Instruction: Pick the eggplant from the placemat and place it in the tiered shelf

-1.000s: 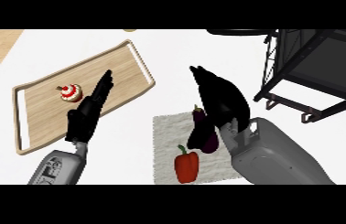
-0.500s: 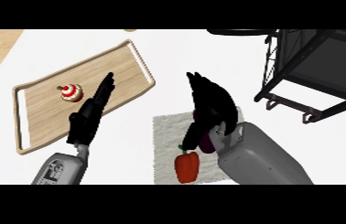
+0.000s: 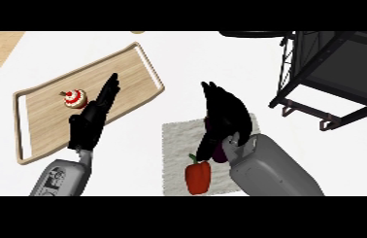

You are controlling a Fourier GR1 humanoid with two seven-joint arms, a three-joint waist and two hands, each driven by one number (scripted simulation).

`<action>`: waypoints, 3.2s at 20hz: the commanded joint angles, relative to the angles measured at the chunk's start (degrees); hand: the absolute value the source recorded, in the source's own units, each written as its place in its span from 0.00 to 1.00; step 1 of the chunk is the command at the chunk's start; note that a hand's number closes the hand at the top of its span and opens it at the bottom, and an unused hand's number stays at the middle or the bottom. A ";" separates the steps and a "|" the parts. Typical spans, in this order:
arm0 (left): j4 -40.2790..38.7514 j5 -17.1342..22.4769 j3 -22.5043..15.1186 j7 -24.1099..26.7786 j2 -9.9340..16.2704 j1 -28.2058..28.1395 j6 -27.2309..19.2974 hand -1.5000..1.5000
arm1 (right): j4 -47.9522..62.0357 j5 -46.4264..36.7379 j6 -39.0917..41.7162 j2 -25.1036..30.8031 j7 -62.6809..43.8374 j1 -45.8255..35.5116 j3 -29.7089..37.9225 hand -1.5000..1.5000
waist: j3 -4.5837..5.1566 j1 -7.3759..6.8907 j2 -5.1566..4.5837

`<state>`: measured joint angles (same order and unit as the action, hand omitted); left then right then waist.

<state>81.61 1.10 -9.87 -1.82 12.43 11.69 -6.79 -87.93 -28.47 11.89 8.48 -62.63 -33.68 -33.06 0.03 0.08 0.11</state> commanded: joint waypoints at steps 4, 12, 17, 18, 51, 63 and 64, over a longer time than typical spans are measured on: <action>-0.11 0.01 1.21 3.48 0.31 -3.63 1.89 0.50 | 3.47 -3.46 3.44 -1.13 -3.67 1.97 0.22 0.00 | 0.00 -0.23 -0.08; 1.50 -2.26 1.01 1.61 -1.32 -2.94 1.50 0.50 | 4.07 -6.23 7.25 -2.66 -2.96 2.35 3.51 0.00 | -0.01 -0.09 -0.02; -0.06 -4.60 1.45 -1.78 -3.35 1.95 -0.10 0.50 | 9.65 -10.86 3.45 -7.12 0.47 4.36 2.88 0.00 | -0.02 -0.13 -0.10; -2.67 -4.05 2.36 2.32 -3.50 -0.17 0.83 0.50 | 9.00 -11.02 4.98 -6.59 0.74 4.03 4.40 0.00 | -0.01 -0.11 -0.11; 2.07 -6.18 6.19 -0.46 -5.00 -4.11 3.48 0.50 | -8.16 -9.94 17.16 14.12 54.15 17.24 -5.56 1.00 | -0.58 3.59 1.29; 3.00 -5.35 8.74 0.55 -4.52 -6.58 2.08 0.50 | -20.46 17.42 20.40 35.55 90.36 29.18 19.37 1.00 | -0.52 7.87 0.83; 2.85 -5.35 8.87 0.74 -4.49 -6.94 2.01 0.50 | -19.03 19.96 20.83 36.75 93.62 30.47 22.29 1.00 | -0.55 7.58 0.58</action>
<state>84.40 -4.42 -1.38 -1.62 8.22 5.82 -4.29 -106.57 -16.73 30.88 39.35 20.75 -6.60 -19.69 -0.55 7.15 0.86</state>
